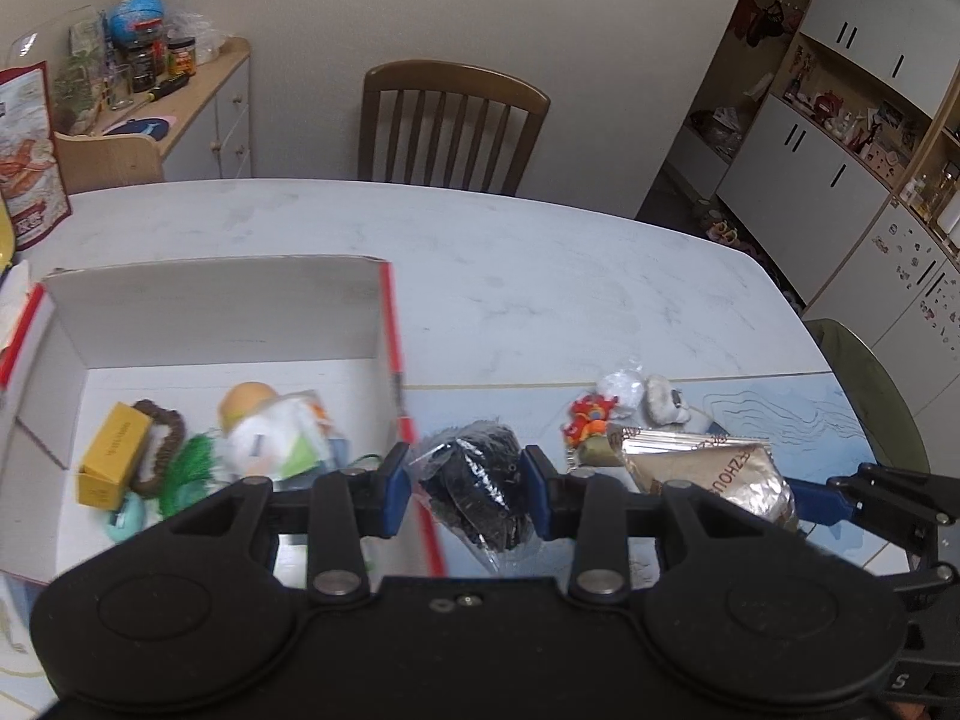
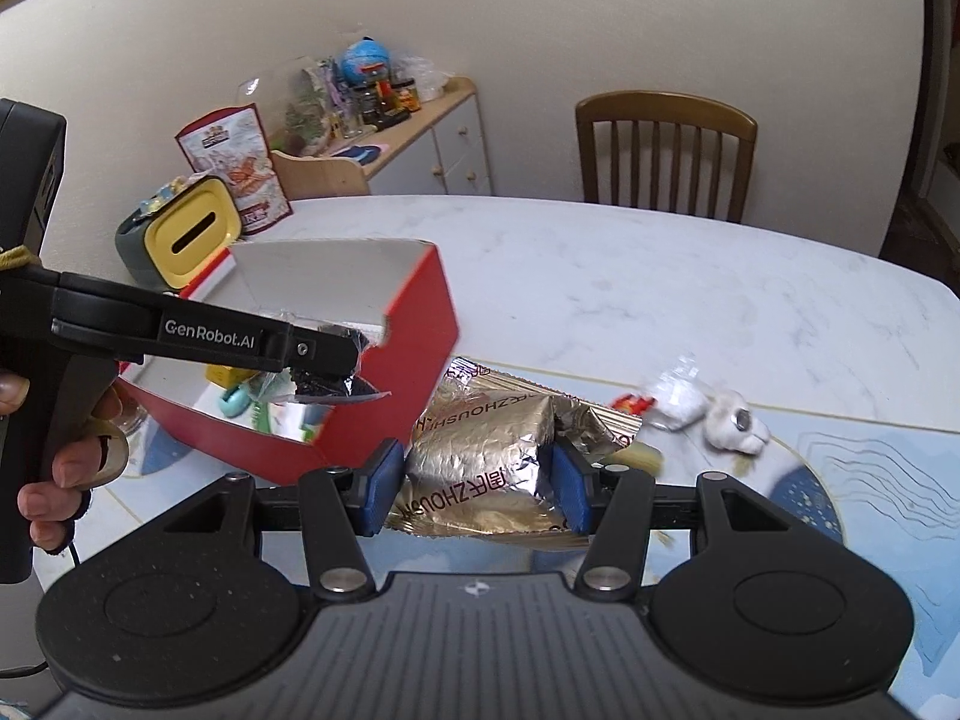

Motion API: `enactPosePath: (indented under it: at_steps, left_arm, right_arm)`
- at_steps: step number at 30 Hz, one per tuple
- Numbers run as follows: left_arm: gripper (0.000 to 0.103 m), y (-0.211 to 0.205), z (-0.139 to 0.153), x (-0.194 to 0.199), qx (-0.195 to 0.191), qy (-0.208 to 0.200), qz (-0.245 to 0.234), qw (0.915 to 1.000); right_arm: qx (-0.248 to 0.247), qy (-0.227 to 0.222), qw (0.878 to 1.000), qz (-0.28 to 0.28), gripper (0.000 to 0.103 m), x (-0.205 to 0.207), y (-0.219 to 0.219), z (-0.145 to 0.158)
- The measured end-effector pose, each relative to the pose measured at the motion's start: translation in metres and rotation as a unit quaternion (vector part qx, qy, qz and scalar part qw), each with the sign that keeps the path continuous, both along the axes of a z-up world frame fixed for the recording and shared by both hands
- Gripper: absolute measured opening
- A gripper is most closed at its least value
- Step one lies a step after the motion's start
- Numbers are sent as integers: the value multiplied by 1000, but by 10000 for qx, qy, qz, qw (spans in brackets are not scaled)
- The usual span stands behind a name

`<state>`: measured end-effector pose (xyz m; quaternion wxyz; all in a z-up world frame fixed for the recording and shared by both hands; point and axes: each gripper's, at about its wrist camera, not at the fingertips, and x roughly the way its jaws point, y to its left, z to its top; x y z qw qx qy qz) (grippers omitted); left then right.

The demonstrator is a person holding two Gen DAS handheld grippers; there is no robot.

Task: Organize objects
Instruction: 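Carry the foil bag and black bagged item over the box with both tools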

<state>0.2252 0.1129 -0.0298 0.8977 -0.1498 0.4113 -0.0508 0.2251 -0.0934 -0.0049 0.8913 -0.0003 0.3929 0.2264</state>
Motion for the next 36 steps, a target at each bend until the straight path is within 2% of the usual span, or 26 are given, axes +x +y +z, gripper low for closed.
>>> enactPosePath:
  at_steps: [19, 36]
  left_arm:
    - [37, 99, -20, -13, 94, 124, 400, 9991]
    - [37, 164, -55, 9, 459, 431, 802, 9948]
  right_arm:
    - [-58, -131, 9988, 470, 53, 18, 105, 3]
    - [-371, -92, 9948, 939, 53, 44, 183, -24]
